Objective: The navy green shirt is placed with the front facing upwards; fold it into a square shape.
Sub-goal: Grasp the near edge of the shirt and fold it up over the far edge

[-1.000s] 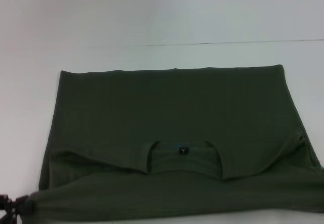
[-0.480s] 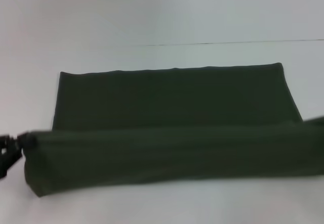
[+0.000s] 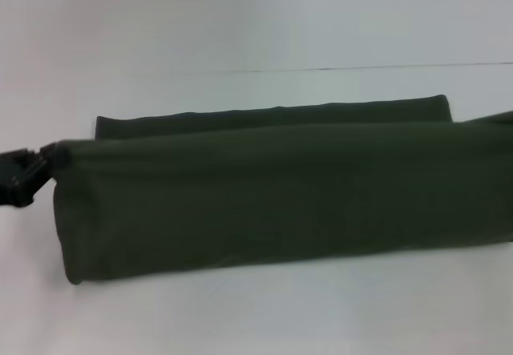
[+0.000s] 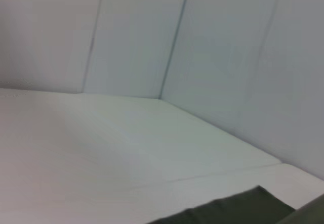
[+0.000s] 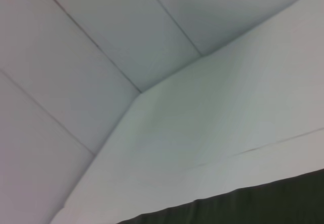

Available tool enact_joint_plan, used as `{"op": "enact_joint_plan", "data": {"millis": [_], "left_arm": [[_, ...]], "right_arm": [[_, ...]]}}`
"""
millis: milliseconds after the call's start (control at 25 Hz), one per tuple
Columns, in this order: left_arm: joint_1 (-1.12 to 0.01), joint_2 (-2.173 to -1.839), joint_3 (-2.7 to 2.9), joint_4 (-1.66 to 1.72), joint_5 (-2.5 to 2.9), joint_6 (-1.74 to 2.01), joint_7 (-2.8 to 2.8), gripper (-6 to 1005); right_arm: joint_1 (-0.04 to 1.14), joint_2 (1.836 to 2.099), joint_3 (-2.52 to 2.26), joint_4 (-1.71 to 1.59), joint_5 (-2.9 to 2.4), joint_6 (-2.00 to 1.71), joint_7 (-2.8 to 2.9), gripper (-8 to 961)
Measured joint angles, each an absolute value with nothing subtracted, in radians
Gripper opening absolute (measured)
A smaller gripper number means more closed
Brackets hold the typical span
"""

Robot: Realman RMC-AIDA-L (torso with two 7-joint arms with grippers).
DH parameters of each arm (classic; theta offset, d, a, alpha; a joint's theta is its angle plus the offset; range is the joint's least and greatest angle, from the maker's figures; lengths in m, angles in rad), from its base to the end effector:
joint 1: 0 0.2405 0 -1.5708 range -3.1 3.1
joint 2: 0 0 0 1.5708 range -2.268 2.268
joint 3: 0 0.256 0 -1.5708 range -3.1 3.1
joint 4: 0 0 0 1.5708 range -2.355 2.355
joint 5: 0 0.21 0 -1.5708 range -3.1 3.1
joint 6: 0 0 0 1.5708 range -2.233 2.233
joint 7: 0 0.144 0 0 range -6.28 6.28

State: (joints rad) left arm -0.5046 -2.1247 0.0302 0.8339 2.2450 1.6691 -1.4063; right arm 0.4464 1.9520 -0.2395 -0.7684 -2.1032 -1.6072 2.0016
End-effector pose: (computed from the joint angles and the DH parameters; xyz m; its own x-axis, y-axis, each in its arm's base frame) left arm -0.3201 0.3075 0.0711 0.6319 0.3538 0.6896 0.7097 -0.6217 -0.3313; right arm 0.3383 0.3191 0.1253 0.2470 -0.6155 -0.7485 -0.9379 -0.3460 -0.0250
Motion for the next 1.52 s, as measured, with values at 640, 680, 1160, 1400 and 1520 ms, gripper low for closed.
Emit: {"op": "enact_joint_plan", "data": {"millis": [640,680,1160,1400,1520], "left_arm": [[-0.627,-2.162,0.161,0.742,2.219,1.237,-1.410,41],[-0.636,-2.162,0.166,0.733,2.218,1.212,-1.409,41],[-0.735,-2.162,0.314,0.609,2.184,0.807,-1.409,41],[-0.747,-2.163,0.340,0.588,2.148,0.728,-1.404,41],[-0.754,-2.160,0.342,0.588,2.137,0.713,-1.401,41]], "right_arm": [[0.591,2.039,-0.413,-0.655,-2.096,-1.150,2.011,55],[0.602,2.045,-0.429,-0.651,-2.095,-1.116,2.005,55],[0.701,2.054,-0.520,-0.575,-2.095,-0.817,1.941,55],[0.710,2.052,-0.527,-0.574,-2.093,-0.779,1.917,55],[0.727,2.048,-0.529,-0.569,-2.093,-0.750,1.898,55]]}}
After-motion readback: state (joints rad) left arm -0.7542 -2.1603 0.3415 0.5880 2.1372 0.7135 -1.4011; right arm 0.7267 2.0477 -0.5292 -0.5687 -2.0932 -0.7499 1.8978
